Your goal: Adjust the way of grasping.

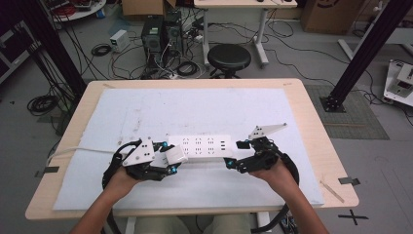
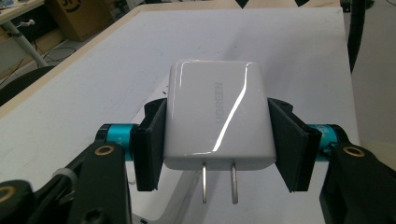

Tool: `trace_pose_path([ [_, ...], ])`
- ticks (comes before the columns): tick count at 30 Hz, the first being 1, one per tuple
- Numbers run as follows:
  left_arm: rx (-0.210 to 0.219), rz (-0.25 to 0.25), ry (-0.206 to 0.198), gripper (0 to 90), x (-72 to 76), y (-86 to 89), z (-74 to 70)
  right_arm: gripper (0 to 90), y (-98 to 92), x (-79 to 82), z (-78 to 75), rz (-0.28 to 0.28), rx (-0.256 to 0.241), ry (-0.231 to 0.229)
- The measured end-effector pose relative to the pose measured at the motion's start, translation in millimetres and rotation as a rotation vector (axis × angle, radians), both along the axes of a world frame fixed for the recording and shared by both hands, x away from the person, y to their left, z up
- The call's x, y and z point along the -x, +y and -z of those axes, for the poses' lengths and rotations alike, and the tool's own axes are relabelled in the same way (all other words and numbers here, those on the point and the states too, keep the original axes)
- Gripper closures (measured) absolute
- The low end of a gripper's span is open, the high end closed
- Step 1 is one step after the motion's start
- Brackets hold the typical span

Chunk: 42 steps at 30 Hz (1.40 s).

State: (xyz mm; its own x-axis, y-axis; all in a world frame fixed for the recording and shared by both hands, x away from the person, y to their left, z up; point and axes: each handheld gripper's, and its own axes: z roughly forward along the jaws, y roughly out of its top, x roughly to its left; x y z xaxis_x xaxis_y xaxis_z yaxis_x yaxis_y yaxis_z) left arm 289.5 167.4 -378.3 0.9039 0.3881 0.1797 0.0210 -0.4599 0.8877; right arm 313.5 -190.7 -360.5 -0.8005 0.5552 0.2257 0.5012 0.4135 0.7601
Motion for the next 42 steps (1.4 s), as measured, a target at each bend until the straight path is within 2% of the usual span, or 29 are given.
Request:
trace_pose_path([
  [3,-0.012,0.018,-0.010,42.5,0.2,-1.8,-0.6,17.5,5.3,-2.9,-0.8,-0.019,-0.016,0.038],
  [4,-0.012,0.018,-0.010,42.5,0.2,-1.8,-0.6,17.5,5.3,-2.9,-0.8,-0.019,-0.016,0.038],
  [8,-0.029,0.046,-0.043,42.5,1.4,-6.4,-0.1,17.6,15.1,-6.6,-1.4,-0.044,-0.047,0.088],
  [11,-0.039,0.059,-0.055,42.5,1.9,-10.0,1.1,17.6,21.7,-9.5,-1.0,-0.046,-0.027,0.096],
  [13,-0.047,0.066,-0.064,42.5,1.8,-11.5,1.7,17.6,25.0,-11.5,0.2,-0.050,-0.035,0.110],
  [18,-0.046,0.077,-0.071,42.5,0.7,-13.4,2.0,17.9,31.8,-12.7,0.5,-0.070,-0.050,0.139],
  [19,-0.041,0.091,-0.079,42.5,-0.2,-17.0,1.0,17.9,38.1,-13.7,-0.1,-0.084,-0.070,0.166],
  [23,-0.041,0.108,-0.083,42.5,-1.8,-22.9,0.8,18.0,44.5,-16.3,-0.4,-0.089,-0.070,0.189],
  [32,-0.044,0.128,-0.088,42.5,-4.0,-30.2,2.7,20.1,54.6,-21.0,-1.4,-0.122,-0.123,0.268],
  [37,-0.046,0.135,-0.093,42.5,-4.7,-33.3,2.6,20.1,61.6,-24.4,1.2,-0.134,-0.124,0.283],
  [42,-0.045,0.146,-0.099,42.5,-4.2,-35.1,2.6,20.2,69.9,-26.7,4.9,-0.145,-0.133,0.328],
])
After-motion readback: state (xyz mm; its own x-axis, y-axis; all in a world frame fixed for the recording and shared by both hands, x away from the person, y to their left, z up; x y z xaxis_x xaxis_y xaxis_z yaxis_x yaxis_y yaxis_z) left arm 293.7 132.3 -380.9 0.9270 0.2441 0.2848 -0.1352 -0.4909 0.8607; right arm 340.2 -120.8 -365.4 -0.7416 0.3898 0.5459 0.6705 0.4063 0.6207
